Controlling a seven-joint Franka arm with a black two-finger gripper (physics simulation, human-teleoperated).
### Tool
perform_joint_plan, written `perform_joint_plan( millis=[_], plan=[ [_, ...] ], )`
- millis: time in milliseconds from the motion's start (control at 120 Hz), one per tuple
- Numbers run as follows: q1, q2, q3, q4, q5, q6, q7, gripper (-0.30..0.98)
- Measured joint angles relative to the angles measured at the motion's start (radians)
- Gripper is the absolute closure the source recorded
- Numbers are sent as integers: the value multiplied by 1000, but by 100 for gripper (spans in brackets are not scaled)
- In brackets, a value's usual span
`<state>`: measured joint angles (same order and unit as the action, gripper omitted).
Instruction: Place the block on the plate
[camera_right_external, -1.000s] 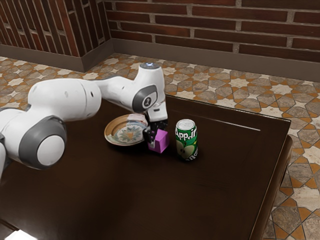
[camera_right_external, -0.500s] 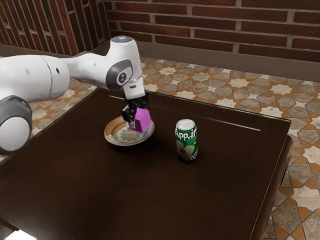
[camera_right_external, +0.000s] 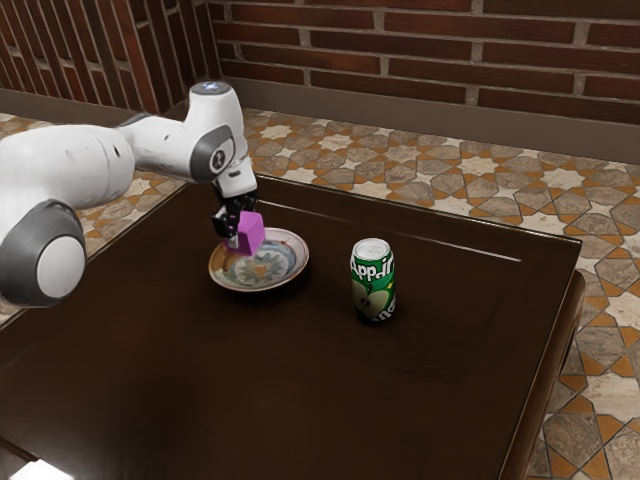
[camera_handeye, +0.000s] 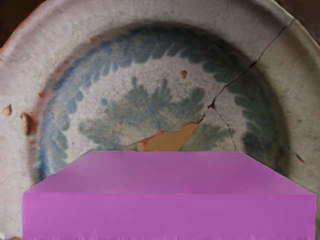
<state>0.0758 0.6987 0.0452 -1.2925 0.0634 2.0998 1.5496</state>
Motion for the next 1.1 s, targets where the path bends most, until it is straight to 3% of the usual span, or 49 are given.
perform_joint_plan(
  millis=[200,450,550,775,1000,1100],
  plan=[
    [-1,83,7,54,-10,53,5,29],
    [-3,68,5,51,-16,70,8,10],
    [-6,-11,-10,-13,-22,59,7,6],
    [-69,-178,-18,-146,-127,-87,-45,2],
    [-167,-466,-7,-216,-137,-335,-182,1],
    [-199,-552,-7,-218,-100,-396,-231,0]
  ],
)
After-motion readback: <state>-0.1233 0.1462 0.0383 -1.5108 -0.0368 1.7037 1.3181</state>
